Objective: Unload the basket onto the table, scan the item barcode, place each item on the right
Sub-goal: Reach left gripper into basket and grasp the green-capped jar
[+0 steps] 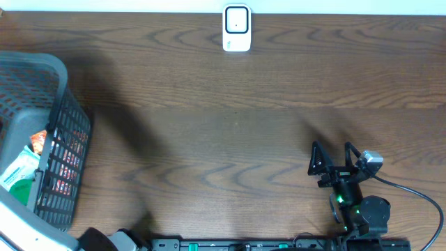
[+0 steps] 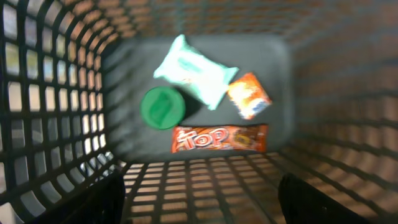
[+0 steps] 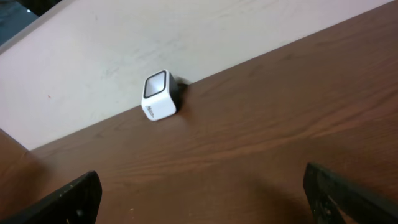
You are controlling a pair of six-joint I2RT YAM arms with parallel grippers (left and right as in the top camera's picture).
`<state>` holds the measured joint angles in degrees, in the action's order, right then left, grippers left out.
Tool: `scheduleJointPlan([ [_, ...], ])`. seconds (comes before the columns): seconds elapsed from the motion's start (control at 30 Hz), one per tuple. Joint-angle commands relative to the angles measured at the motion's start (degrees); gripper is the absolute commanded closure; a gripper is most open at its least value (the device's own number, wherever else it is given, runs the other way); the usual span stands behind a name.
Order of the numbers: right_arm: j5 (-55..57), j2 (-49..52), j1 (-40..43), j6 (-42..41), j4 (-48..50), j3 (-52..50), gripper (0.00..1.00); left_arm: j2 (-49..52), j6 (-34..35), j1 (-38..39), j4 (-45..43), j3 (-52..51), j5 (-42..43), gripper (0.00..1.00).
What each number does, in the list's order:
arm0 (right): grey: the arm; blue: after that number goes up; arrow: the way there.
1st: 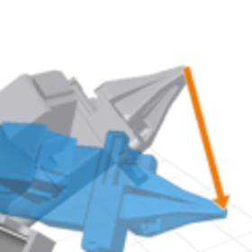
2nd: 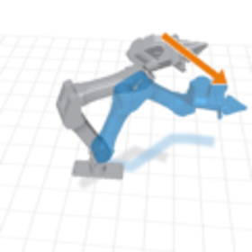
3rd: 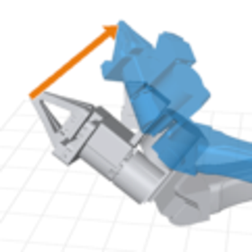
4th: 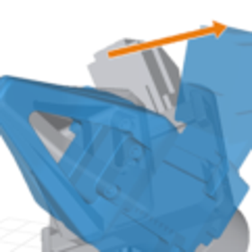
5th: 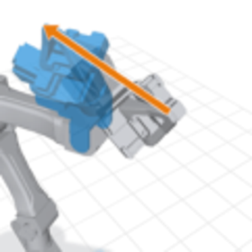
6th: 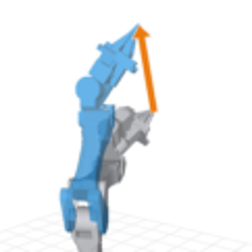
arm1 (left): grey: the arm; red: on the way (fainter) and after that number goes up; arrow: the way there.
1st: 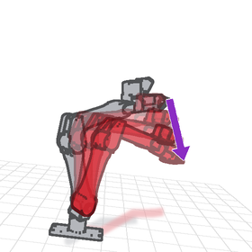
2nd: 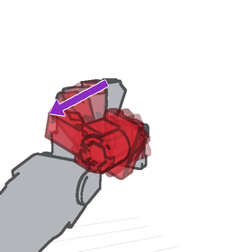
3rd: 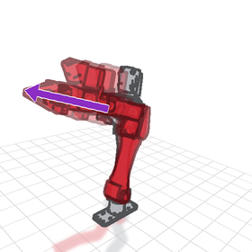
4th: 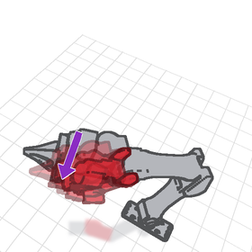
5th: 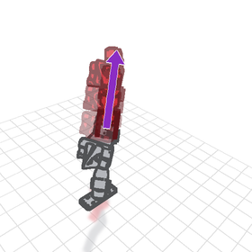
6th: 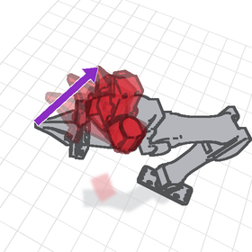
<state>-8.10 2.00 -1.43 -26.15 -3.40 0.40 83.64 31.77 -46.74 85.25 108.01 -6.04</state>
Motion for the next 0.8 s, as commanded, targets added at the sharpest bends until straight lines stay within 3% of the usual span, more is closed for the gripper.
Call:
scheduleJointPlan([
  [0.0,0.09,-0.07,-1.33,-0.39,-0.2,-0.09,0.01,-0.35,4.2,-2.97,-1.62,-4.68,-1.09,0.21],
  [0.43,0.11,-0.07,-1.33,-0.39,-0.2,-0.09,0.01,-0.37,4.96,-5.7,-20.5,-32.09,-1.11,0.2],
  [0.77,0.09,-0.07,-1.33,-0.39,-0.2,-0.09,0.01,0.66,6.08,-5.75,-24.33,-35.85,-4.98,0.16],
])
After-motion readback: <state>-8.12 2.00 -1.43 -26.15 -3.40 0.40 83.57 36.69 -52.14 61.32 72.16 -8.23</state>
